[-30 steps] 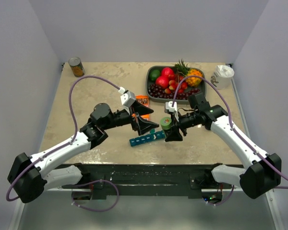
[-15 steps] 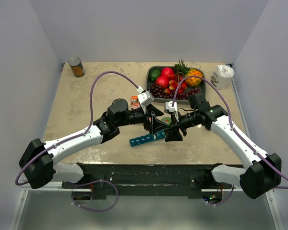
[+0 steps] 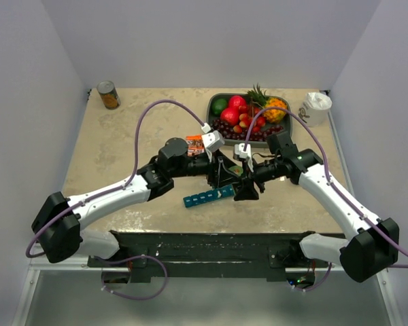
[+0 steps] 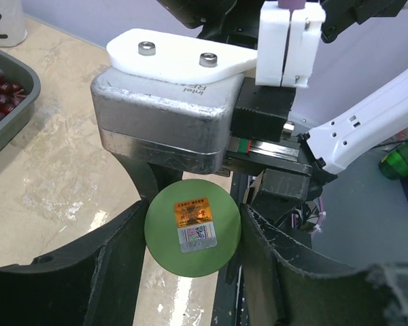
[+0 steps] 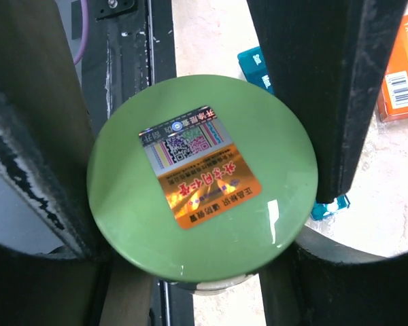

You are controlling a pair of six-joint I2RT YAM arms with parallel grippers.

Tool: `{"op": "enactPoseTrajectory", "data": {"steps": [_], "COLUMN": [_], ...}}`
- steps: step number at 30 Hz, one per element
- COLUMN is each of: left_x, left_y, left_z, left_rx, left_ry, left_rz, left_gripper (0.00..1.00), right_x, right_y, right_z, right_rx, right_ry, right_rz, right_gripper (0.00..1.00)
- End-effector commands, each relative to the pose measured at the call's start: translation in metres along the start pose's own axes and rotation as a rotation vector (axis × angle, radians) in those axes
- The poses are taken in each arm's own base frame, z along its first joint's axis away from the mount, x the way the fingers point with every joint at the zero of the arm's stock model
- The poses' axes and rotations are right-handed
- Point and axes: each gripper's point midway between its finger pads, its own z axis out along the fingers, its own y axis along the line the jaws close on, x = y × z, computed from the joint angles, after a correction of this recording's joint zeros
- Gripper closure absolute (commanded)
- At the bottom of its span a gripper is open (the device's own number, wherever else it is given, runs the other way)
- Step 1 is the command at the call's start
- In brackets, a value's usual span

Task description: Sort the pills into containers

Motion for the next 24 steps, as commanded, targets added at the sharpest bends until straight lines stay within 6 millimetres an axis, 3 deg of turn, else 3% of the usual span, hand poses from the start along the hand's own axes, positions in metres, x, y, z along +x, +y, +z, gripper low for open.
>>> {"op": "enactPoseTrajectory", "data": {"steps": [1,3,4,11,16,19,20,22,23,24], "left_x": [0.001,0.001,0.01,0.023,0.021,0.007,0.002,-0.007,-0.015,-0.019], "left_y": [-0.011,-0.014,-0.012,-0.013,-0.017,-0.017,-0.016,-0.014,-0.013,-0.011], "left_z": [-0.012,-0.02,-0.024,-0.05,-0.05,-0.049,-0.051,-0.056,-0.061,-0.065], "left_rx": [0.03,0.027,0.018,0.001,0.031,0.034,0.029,0.016,-0.013,-0.031], "left_ry": [-0.015,-0.03,-0.021,-0.052,-0.052,-0.073,-0.084,-0.111,-0.141,-0.159], "left_rz": [0.01,0.005,-0.019,-0.037,-0.018,-0.024,-0.031,-0.055,-0.06,-0.07], "left_gripper": [0.91,0.94,0.95,0.96,0.89,0.64,0.45,0.27,0.01,0.01], "right_x": [-0.024,-0.026,-0.026,-0.029,-0.03,-0.029,-0.029,-0.028,-0.027,-0.025], "right_y": [0.006,0.006,0.006,0.008,0.011,0.011,0.01,0.009,0.009,0.008], "right_z": [-0.009,-0.01,-0.01,-0.012,-0.011,-0.011,-0.012,-0.012,-0.013,-0.013], "right_rx": [0.008,0.012,0.014,0.001,-0.027,-0.023,-0.018,-0.006,0.0,0.005], "right_ry": [-0.069,-0.072,-0.074,-0.093,-0.104,-0.099,-0.098,-0.092,-0.088,-0.083], "right_rz": [-0.069,-0.074,-0.072,-0.069,-0.07,-0.073,-0.075,-0.08,-0.083,-0.083], "right_gripper": [1.0,1.0,1.0,1.0,1.0,1.0,1.0,1.0,1.0,1.0]}}
